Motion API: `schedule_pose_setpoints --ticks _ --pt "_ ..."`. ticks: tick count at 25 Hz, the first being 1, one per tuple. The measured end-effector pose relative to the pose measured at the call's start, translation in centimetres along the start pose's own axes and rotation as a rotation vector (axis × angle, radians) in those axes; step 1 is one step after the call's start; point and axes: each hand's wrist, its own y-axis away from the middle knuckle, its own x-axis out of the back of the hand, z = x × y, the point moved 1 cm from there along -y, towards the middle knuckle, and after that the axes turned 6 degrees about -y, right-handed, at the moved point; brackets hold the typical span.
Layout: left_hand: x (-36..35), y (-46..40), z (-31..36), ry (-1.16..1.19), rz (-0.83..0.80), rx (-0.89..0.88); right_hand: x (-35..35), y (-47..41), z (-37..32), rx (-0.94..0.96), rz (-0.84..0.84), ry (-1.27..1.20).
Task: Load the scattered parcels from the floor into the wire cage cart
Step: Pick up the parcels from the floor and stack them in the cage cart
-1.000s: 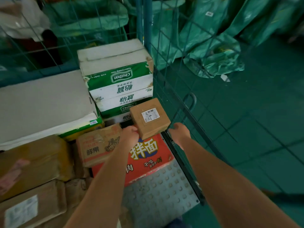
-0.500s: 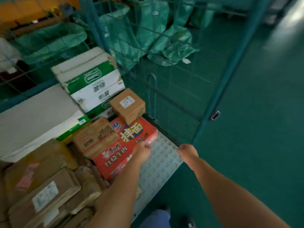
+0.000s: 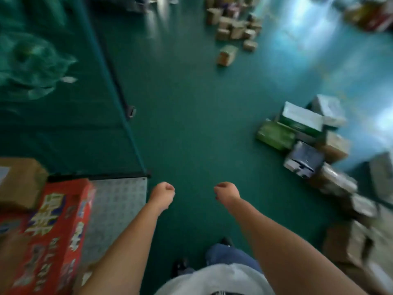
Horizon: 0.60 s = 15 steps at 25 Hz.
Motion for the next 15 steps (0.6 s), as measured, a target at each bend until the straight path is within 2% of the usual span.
schedule_pose_setpoints --ticks 7,15 --pt "-13.8 4.2 9.6 -0.291 -0.236 -0.222 14.1 2.9 12.6 -0.198 0.300 -0.315" --pt "-33.6 12.1 18.5 -0.491 -0.402 -0.355 28.6 4.3 26.6 -0.339 0.441 -0.563"
